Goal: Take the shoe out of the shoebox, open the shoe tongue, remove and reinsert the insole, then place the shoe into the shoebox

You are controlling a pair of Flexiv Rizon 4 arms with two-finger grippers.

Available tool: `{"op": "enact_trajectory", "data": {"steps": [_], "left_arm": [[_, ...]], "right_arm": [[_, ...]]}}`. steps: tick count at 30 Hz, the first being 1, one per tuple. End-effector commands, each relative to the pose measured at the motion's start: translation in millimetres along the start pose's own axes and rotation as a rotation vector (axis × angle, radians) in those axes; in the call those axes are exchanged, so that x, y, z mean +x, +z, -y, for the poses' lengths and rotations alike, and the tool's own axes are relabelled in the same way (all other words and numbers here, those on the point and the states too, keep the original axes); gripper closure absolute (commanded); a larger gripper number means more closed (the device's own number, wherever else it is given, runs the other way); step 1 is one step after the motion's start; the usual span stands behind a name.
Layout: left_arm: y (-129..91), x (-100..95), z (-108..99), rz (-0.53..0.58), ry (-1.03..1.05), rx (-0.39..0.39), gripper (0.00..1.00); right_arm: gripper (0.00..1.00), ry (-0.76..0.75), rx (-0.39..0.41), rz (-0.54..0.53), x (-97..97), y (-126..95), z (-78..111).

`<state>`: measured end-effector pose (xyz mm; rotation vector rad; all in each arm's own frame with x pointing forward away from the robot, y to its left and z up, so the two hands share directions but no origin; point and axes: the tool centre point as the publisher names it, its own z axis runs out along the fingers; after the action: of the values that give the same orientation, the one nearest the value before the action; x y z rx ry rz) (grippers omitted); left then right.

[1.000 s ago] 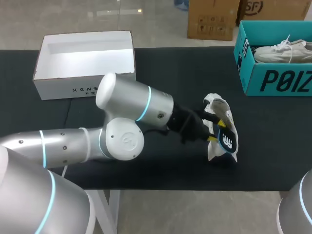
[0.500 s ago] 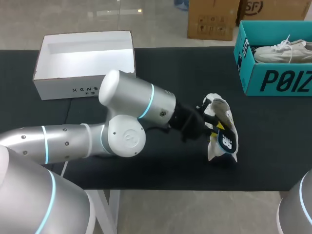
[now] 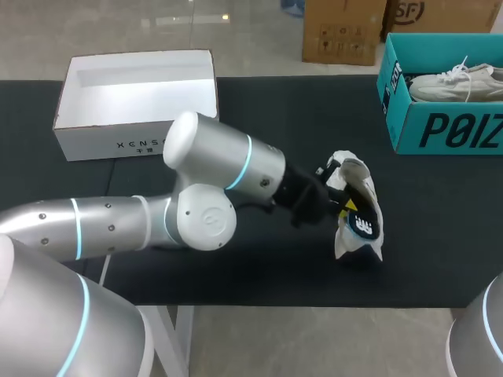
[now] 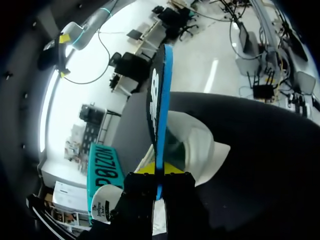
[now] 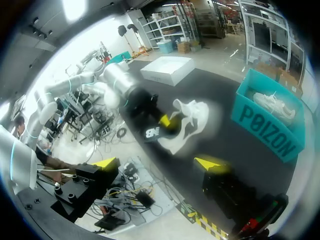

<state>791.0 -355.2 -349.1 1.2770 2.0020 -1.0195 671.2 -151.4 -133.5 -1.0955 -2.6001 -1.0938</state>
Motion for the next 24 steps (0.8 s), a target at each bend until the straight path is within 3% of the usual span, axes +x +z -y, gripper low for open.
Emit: {"op": "enact_trajectory", "data": {"steps": [1,11,12,13,15,16,18,20,21,24], "left_arm": [[1.2,-7.3,-8.3,-0.016,0.017,-0.021,1.00],[19.5,-15.3,-24.1,-0.025,0.041,-0.019,1.00],[20.9,-16.3,-22.3,-0.025,0.042,-0.012,0.95],[21.4,-18.0,-17.5,-0.022,0.043,-0.004,0.61],[21.2,-17.5,-13.5,-0.021,0.042,0.001,0.40],[19.9,-16.3,-10.4,-0.019,0.038,0.004,0.22],[15.9,-15.4,-5.5,-0.018,0.035,0.005,0.25],[9.1,-13.8,0.1,-0.018,0.028,0.004,0.38],[6.1,-13.9,3.1,-0.018,0.026,0.003,0.51],[0.3,-13.0,9.2,-0.018,0.021,0.001,0.64]], "right_arm": [[0.00,0.001,0.003,0.000,-0.7,0.3,-0.2],[0.00,0.001,0.003,0.000,-0.7,0.3,-0.2],[0.00,0.001,0.003,0.000,-0.7,0.3,-0.2],[0.00,0.001,0.003,0.000,-0.7,0.3,-0.2],[0.00,0.001,0.003,0.000,-0.7,0.3,-0.2],[0.00,0.001,0.003,0.000,-0.7,0.3,-0.2],[0.00,0.001,0.003,0.000,-0.7,0.3,-0.2],[0.00,0.001,0.003,0.000,-0.7,0.3,-0.2],[0.00,0.001,0.003,0.000,-0.7,0.3,-0.2],[0.00,0.001,0.003,0.000,-0.7,0.3,-0.2]]}}
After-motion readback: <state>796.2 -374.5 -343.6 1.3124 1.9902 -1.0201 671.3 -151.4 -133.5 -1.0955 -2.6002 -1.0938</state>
